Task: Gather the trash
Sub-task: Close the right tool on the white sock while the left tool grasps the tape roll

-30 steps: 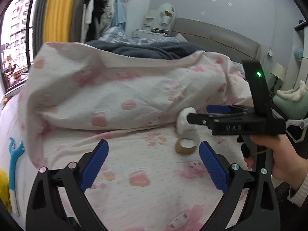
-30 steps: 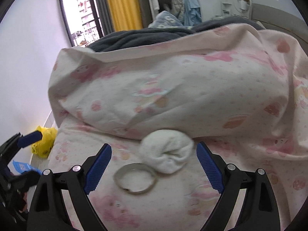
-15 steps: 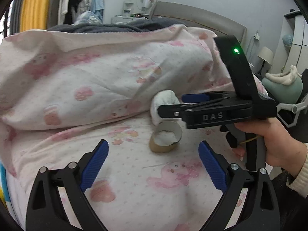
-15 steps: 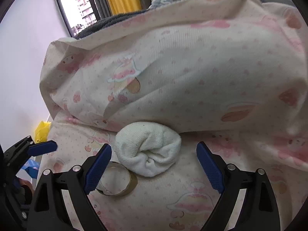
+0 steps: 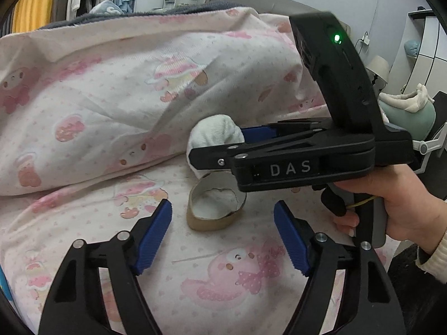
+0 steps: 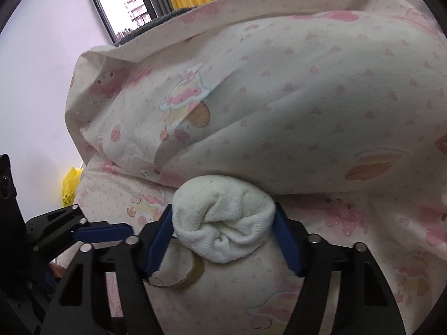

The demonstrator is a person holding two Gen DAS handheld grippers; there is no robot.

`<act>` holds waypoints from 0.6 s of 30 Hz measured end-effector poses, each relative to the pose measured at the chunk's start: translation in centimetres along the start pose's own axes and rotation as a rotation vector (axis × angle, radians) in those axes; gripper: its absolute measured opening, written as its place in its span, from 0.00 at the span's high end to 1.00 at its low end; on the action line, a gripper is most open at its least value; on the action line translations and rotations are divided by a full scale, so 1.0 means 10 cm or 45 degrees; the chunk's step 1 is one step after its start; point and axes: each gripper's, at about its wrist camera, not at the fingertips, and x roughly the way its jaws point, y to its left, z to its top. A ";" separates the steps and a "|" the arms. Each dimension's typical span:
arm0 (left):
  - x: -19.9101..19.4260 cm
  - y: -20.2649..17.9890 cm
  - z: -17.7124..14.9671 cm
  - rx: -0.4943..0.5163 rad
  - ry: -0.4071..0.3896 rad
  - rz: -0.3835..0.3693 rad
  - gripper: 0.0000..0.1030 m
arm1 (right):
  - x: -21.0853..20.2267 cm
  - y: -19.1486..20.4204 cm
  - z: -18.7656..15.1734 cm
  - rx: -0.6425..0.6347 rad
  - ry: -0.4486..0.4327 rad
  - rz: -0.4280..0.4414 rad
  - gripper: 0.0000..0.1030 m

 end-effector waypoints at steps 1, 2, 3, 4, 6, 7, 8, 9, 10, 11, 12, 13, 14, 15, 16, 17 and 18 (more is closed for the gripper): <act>0.03 -0.01 0.00 0.003 0.004 0.002 0.27 | -0.01 0.00 0.00 -0.004 -0.004 -0.001 0.40; 0.05 -0.01 0.01 0.006 0.008 0.006 0.28 | -0.02 0.01 0.01 -0.004 -0.007 0.004 0.41; 0.07 -0.02 0.01 0.008 0.009 0.008 0.29 | -0.06 -0.01 0.01 0.002 -0.009 0.015 0.42; 0.09 -0.03 0.02 0.008 0.011 0.011 0.30 | -0.08 -0.02 0.01 0.007 -0.012 0.021 0.43; 0.13 -0.03 0.04 0.004 0.016 0.016 0.34 | -0.12 -0.05 0.01 0.019 -0.020 0.034 0.44; 0.15 -0.04 0.04 0.001 0.017 0.016 0.35 | -0.14 -0.07 0.01 0.025 -0.023 0.038 0.44; 0.16 -0.04 0.05 -0.001 0.018 0.016 0.36 | -0.16 -0.09 0.02 0.030 -0.024 0.042 0.44; 0.18 -0.04 0.05 -0.002 0.022 0.020 0.37 | -0.17 -0.11 0.01 0.037 -0.025 0.046 0.44; 0.19 -0.04 0.05 -0.002 0.028 0.024 0.39 | -0.18 -0.12 0.00 0.042 -0.026 0.049 0.44; 0.23 -0.08 0.06 0.001 0.032 0.029 0.40 | -0.19 -0.15 -0.01 0.049 -0.027 0.051 0.44; 0.26 -0.09 0.06 0.004 0.041 0.038 0.42 | -0.20 -0.16 -0.01 0.054 -0.029 0.051 0.44; 0.27 -0.09 0.06 0.003 0.048 0.048 0.43 | -0.22 -0.16 -0.02 0.059 -0.033 0.052 0.44; 0.29 -0.09 0.06 -0.003 0.056 0.064 0.49 | -0.23 -0.17 -0.02 0.063 -0.038 0.053 0.44; 0.31 -0.10 0.06 -0.007 0.057 0.074 0.53 | -0.24 -0.18 -0.02 0.068 -0.044 0.052 0.44; 0.31 -0.09 0.07 -0.017 0.054 0.080 0.53 | -0.26 -0.19 -0.03 0.073 -0.049 0.051 0.44; 0.30 -0.09 0.06 -0.023 0.048 0.076 0.53 | -0.28 -0.20 -0.03 0.078 -0.054 0.051 0.44; 0.29 -0.09 0.06 -0.025 0.039 0.076 0.53 | -0.31 -0.20 -0.04 0.082 -0.061 0.051 0.44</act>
